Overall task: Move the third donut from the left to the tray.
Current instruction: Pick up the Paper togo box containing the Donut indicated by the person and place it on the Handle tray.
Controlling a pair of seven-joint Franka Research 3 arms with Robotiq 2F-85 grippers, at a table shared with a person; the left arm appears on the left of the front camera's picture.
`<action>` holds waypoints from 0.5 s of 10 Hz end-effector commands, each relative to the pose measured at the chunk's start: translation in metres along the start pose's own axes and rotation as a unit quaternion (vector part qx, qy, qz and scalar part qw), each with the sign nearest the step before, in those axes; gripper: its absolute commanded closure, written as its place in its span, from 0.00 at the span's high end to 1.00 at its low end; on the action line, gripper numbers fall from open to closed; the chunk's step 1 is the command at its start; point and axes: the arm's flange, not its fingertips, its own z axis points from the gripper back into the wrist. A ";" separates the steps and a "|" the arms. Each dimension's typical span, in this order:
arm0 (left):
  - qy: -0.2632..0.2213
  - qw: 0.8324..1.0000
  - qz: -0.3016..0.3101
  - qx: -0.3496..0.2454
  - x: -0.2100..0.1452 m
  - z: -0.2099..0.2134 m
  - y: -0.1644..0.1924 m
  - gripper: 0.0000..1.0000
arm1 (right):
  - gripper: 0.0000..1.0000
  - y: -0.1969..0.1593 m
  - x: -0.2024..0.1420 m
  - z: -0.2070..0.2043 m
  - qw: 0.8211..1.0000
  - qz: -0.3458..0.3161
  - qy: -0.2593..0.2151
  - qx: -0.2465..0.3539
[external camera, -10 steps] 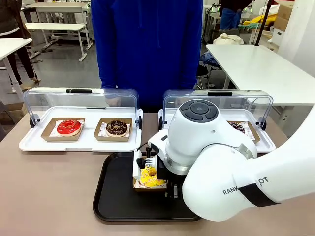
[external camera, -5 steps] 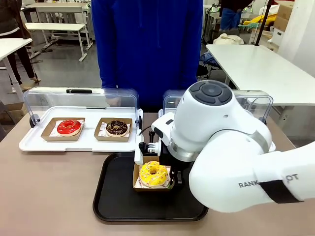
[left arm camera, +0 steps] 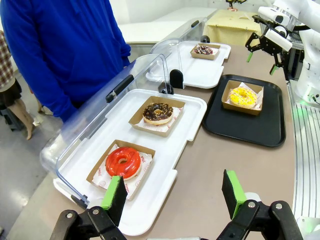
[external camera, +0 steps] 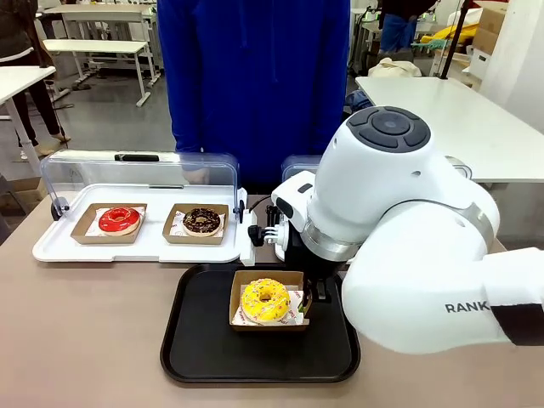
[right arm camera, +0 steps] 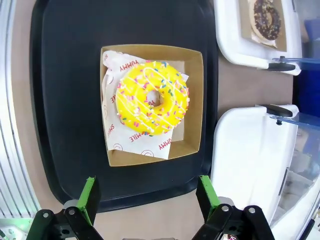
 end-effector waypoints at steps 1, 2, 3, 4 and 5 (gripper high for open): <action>-0.011 1.000 -0.008 0.003 0.001 -0.001 0.000 1.00 | 1.00 0.003 0.002 -0.004 1.000 -0.001 0.005 0.000; -0.011 1.000 -0.008 0.003 0.001 -0.001 0.000 1.00 | 1.00 0.003 0.002 -0.004 1.000 -0.001 0.005 0.000; -0.011 1.000 -0.008 0.003 0.001 -0.001 0.000 1.00 | 1.00 0.003 0.002 -0.004 1.000 -0.001 0.005 0.000; -0.011 1.000 -0.008 0.003 0.001 -0.001 0.000 1.00 | 1.00 0.003 0.002 -0.004 1.000 -0.001 0.005 0.000; -0.011 1.000 -0.008 0.003 0.001 -0.001 0.000 1.00 | 1.00 0.003 0.002 -0.004 1.000 -0.001 0.005 0.000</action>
